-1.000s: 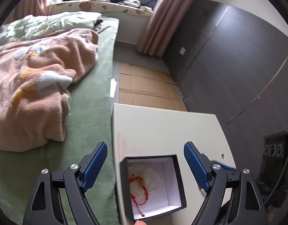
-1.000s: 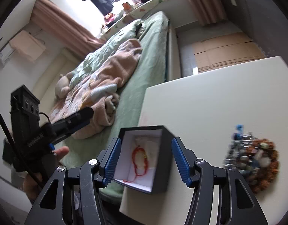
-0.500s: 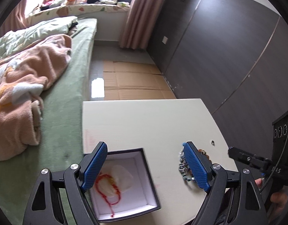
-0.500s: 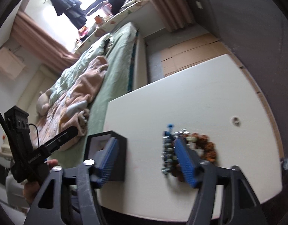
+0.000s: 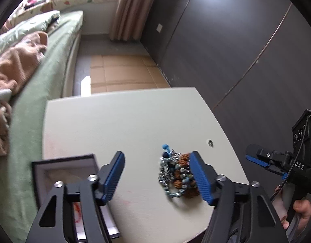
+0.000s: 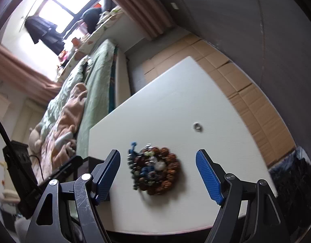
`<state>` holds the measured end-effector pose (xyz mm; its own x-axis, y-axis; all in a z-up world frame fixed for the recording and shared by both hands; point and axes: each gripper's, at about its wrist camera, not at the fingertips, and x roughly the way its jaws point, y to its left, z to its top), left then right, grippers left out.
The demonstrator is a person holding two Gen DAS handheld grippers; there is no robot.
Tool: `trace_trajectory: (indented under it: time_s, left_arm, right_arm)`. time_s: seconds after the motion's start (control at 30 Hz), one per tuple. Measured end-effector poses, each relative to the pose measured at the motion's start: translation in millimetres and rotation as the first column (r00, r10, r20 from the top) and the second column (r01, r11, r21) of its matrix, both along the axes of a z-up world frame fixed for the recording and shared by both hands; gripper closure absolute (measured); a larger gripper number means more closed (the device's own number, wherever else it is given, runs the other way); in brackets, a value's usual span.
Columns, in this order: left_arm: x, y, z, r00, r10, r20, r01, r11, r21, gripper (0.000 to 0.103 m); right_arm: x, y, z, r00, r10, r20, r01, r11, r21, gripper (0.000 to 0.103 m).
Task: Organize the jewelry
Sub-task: 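Grasp the grey-green beaded bracelet from the heap with the left gripper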
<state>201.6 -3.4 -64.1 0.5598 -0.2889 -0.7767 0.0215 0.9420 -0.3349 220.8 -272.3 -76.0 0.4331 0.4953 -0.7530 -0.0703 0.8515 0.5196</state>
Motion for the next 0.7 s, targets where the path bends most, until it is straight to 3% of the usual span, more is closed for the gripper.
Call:
trace_trajectory:
  time_s: [0.37, 0.47, 0.7]
  left_arm:
    - [17, -28, -25, 0.998, 0.009, -0.069, -0.011, 1.000, -0.029, 0.057]
    - [21, -32, -34, 0.995, 0.016, -0.097, -0.020, 0.999, -0.043, 0.068]
    - [32, -38, -60, 0.983, 0.041, -0.181, -0.057, 0.995, -0.081, 0.070]
  right_arm:
    - [8, -34, -17, 0.994, -0.093, -0.058, 0.094, 0.996, 0.002, 0.026]
    - [10, -31, -18, 0.995, -0.084, -0.060, 0.084, 0.996, 0.000, 0.026]
    - [12, -22, -22, 0.997, -0.051, -0.063, 0.049, 0.999, -0.023, 0.026]
